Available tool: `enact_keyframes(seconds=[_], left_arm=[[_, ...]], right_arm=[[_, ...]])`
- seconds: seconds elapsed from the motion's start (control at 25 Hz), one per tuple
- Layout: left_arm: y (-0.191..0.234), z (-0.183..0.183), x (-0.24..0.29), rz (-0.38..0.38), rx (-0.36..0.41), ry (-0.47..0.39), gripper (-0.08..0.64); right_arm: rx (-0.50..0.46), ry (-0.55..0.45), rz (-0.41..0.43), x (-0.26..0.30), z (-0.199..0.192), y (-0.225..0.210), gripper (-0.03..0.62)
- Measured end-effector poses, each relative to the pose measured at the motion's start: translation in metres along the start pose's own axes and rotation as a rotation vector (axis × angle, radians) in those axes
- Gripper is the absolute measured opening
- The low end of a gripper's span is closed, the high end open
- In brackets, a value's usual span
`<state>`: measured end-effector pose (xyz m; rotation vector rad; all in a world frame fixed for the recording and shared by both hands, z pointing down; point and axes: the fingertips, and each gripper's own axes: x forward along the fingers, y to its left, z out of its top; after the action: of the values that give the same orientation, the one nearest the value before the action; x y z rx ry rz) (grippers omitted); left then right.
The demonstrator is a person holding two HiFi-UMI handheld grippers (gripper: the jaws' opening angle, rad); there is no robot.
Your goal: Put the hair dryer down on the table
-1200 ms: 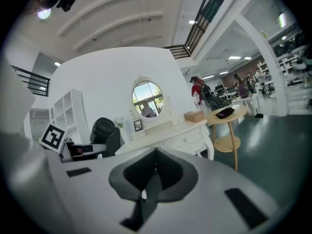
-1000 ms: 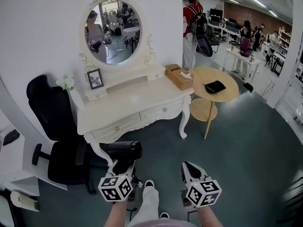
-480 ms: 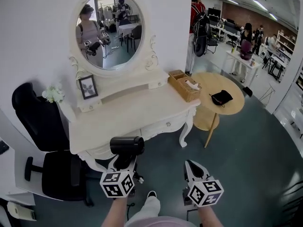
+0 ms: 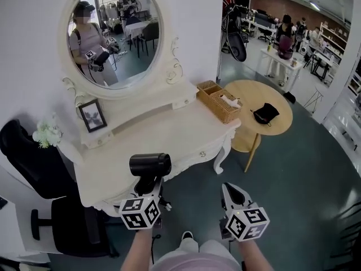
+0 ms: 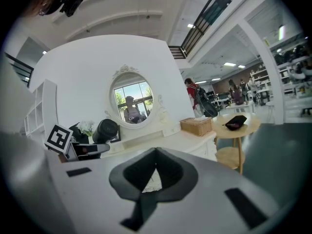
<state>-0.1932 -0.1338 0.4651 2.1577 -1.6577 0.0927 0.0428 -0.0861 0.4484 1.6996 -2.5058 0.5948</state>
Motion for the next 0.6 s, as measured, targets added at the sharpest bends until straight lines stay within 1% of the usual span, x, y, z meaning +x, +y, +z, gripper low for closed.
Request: enact_keyframes(seconds=[0.28,0.6], left_arm=[[0.007,0.007,0.036,-0.024,0.023,0.029,0.207],[0.01,0.027,0.086,-0.026,0.038,0.026,0.207]], right_arm=[[0.006,0.018,-0.016,0.027,0.002,-0.006,0.002],[0.001,0.024,0.018,0.073,0.015,-0.018,0.002]])
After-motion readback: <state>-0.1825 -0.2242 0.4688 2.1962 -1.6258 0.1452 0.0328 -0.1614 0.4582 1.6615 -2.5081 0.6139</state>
